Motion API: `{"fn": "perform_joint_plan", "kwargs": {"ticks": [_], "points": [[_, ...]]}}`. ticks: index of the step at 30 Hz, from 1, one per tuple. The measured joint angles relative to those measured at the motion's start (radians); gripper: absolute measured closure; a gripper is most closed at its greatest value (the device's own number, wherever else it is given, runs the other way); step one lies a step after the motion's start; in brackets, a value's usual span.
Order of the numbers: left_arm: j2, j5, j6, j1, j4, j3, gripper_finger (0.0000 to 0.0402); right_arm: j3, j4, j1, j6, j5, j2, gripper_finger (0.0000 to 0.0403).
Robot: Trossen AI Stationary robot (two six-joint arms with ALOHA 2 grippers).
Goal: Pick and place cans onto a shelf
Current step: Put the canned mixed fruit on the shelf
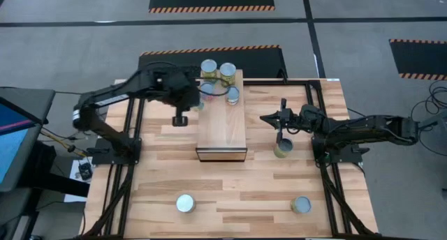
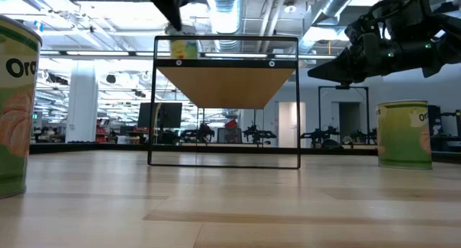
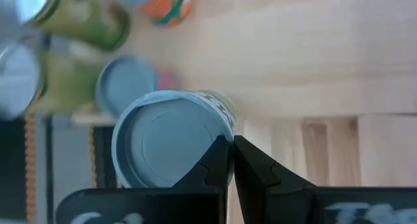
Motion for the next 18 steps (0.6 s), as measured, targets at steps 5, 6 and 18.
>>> {"fn": "perform_joint_plan", "kwargs": {"ticks": [5, 6, 18], "points": [[0.098, 0.040, 0.043, -0.014, -0.002, 0.081, 0.0401, 0.000, -0.004, 0.000, -0.006, 0.000, 0.000, 0.0391], [0.114, 0.039, 0.048, -0.014, -0.009, 0.090, 0.0401, 0.000, -0.006, 0.000, -0.007, 0.000, 0.000, 0.0391], [0.174, 0.055, 0.085, -0.007, 0.000, 0.099, 0.0401, 0.000, -0.022, 0.000, -0.007, 0.000, 0.000, 0.0391]]}}
